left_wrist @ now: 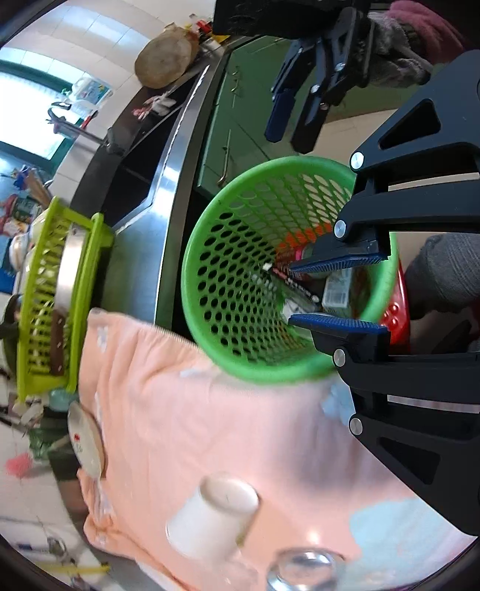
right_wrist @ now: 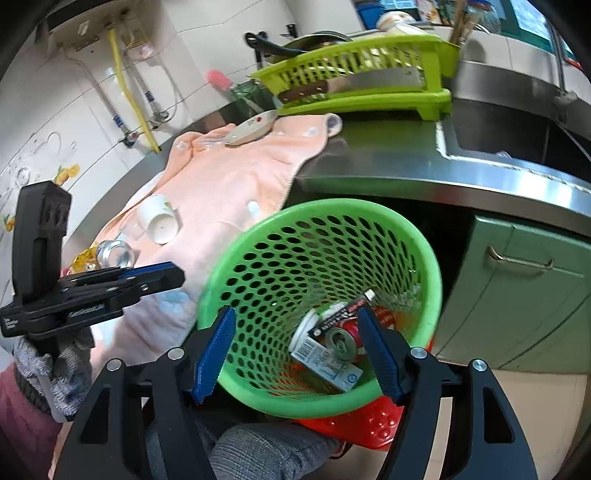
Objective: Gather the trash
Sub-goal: 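Carry the white lid over the green basket and open the left gripper, then move both grippers back over the towel toward the remaining trash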
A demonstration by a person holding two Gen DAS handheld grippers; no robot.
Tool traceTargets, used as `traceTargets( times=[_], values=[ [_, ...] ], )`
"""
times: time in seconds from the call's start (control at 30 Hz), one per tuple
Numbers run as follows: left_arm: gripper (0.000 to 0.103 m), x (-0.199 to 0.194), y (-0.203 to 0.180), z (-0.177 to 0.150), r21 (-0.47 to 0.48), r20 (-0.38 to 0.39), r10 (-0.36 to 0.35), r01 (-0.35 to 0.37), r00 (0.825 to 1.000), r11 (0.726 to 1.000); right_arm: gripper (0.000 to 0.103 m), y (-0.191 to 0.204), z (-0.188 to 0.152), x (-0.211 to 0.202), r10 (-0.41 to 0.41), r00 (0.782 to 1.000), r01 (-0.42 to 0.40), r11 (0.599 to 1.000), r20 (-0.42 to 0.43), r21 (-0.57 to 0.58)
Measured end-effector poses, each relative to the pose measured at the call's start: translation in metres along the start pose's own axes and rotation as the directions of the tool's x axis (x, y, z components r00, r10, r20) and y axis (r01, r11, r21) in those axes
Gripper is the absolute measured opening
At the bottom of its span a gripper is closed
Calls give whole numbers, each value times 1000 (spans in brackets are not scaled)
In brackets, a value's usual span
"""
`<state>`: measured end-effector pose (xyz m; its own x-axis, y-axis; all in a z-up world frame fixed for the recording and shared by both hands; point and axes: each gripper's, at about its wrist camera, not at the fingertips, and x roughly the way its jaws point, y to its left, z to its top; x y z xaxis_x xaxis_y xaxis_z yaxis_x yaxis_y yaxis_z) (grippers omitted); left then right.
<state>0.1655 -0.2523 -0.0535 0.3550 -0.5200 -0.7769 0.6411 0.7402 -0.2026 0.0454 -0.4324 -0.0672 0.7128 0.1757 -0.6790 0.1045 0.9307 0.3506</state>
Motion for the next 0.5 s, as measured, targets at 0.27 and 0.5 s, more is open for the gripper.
traceTargets(
  times=[0.27, 0.5],
  values=[
    [41, -61, 40, -24, -51, 67, 127, -124, 990, 991, 67, 45, 11, 10, 50, 999, -51, 994, -19, -92],
    [54, -120, 91, -43, -146, 114, 262, -244, 958, 959, 72, 99, 23, 26, 116, 992, -126, 970, -57, -208]
  ],
)
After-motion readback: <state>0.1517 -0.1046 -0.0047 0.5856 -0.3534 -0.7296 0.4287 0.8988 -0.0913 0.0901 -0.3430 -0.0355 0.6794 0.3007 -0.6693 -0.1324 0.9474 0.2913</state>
